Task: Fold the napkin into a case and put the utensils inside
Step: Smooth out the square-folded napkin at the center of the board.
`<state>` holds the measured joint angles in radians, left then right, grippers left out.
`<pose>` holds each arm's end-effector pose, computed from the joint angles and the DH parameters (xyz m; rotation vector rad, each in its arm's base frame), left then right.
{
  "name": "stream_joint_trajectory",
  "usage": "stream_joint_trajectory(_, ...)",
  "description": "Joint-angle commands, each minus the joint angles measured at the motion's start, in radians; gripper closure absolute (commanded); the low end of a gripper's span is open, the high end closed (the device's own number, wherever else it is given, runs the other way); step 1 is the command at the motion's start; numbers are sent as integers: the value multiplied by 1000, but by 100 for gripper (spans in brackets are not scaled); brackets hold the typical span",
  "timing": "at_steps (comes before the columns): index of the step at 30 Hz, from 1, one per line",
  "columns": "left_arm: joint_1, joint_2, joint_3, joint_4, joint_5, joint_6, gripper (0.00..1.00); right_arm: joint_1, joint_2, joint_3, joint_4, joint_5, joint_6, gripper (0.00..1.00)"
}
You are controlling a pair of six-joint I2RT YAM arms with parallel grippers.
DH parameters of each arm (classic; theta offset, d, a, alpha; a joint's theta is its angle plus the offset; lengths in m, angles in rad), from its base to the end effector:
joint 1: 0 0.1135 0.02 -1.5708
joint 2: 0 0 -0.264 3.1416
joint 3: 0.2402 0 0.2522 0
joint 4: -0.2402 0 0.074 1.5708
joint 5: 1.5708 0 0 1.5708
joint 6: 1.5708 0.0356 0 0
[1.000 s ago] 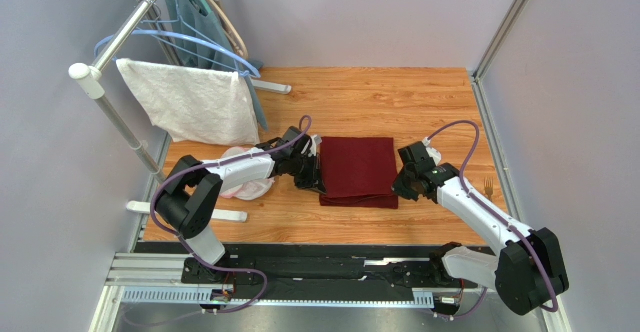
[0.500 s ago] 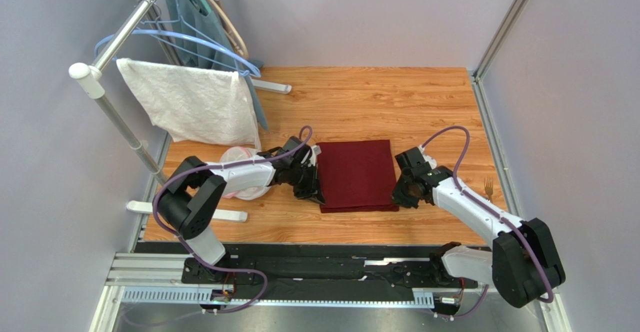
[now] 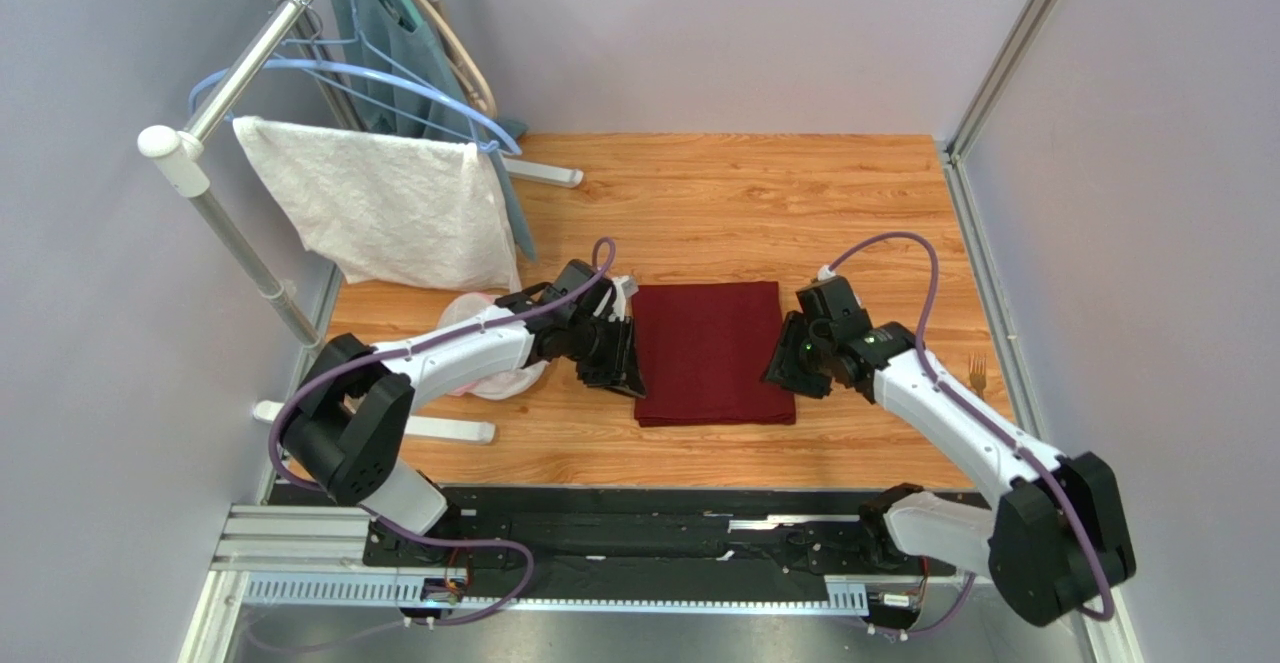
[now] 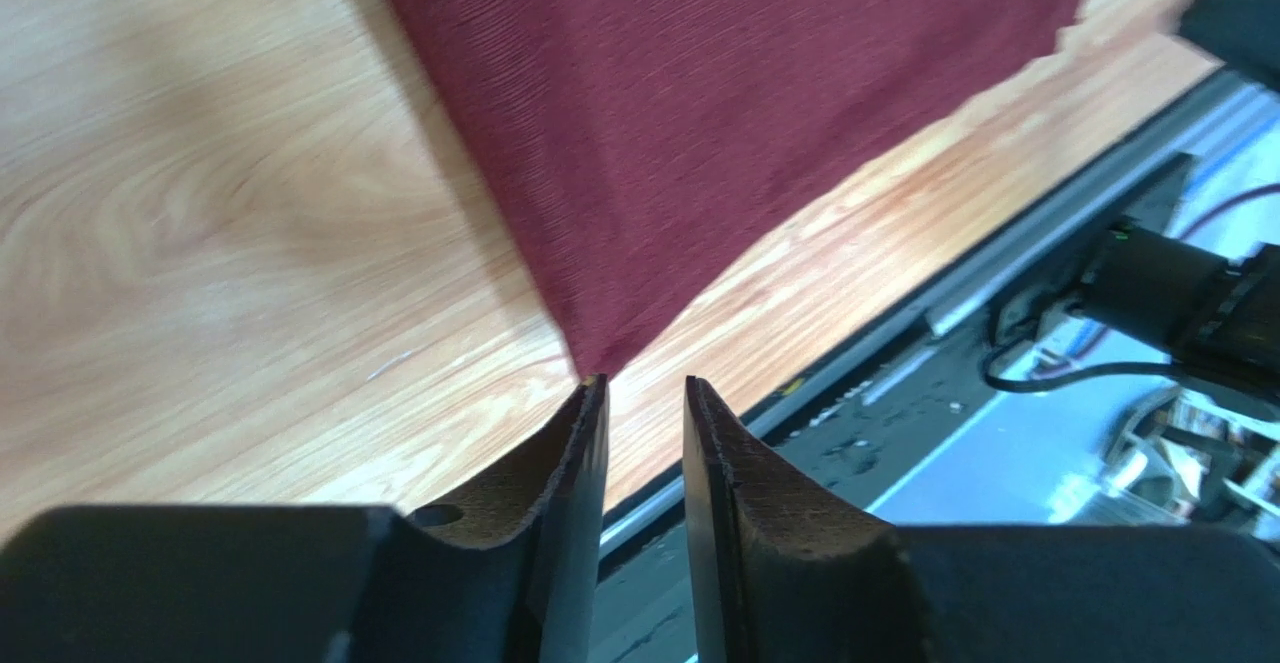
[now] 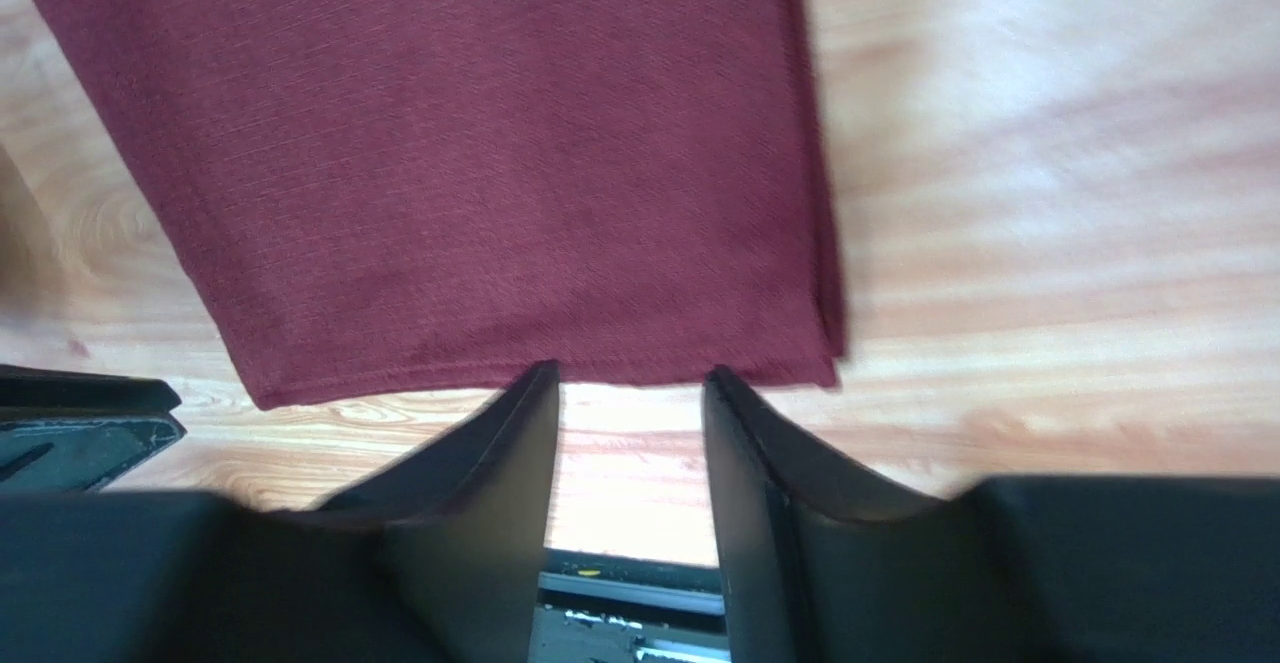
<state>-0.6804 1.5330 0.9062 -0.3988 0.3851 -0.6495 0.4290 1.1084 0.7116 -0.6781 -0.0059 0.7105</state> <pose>0.2241 -0.1986 0.1907 0.1961 2.8010 -0.9138 0.1850 0.0848 0.2140 0.3771 2.6760 0.3758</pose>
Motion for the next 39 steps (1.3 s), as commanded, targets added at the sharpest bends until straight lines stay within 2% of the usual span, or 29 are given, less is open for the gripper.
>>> stream_joint_trajectory(1,-4,50,33,76,77,-13,71,-4,120,34,124,-85,-28,67)
stream_joint_trajectory(4,-7,122,14,92,69,-13,78,-12,171,8,155,-77,-36,80)
stream_joint_trajectory(8,-11,153,-88,147,14,-7,80,-27,180,-89,170,-10,-25,84)
stream_joint_trajectory(11,-13,136,-96,117,-3,11,80,-29,179,-95,157,4,-48,85)
stream_joint_trajectory(12,-13,74,-99,111,-24,11,78,-27,173,-89,131,4,-58,85)
stream_joint_trajectory(13,-15,37,-96,101,-32,11,72,-29,160,-78,120,3,-68,85)
stream_joint_trajectory(17,-8,-77,35,-4,-32,14,64,-29,67,0,81,-52,-106,80)
stream_joint_trajectory(20,15,-90,109,18,-29,-13,63,-30,70,51,185,-146,-114,64)
stream_joint_trajectory(22,47,-38,149,52,-37,-42,69,-53,151,130,254,-173,-129,49)
stream_joint_trajectory(24,73,51,168,113,-9,-56,76,-81,273,178,356,-254,-132,42)
stream_joint_trajectory(26,81,131,174,188,11,-76,82,-133,361,268,399,-374,-128,42)
stream_joint_trajectory(28,79,171,192,192,1,-69,85,-166,463,330,400,-411,-128,41)
stream_joint_trajectory(32,79,219,166,198,-23,-53,87,-216,597,428,442,-489,-143,47)
stream_joint_trajectory(36,81,249,125,235,-6,-53,87,-289,720,414,555,-560,-131,59)
stream_joint_trajectory(39,82,271,100,241,-18,-30,88,-338,835,417,643,-624,-129,62)
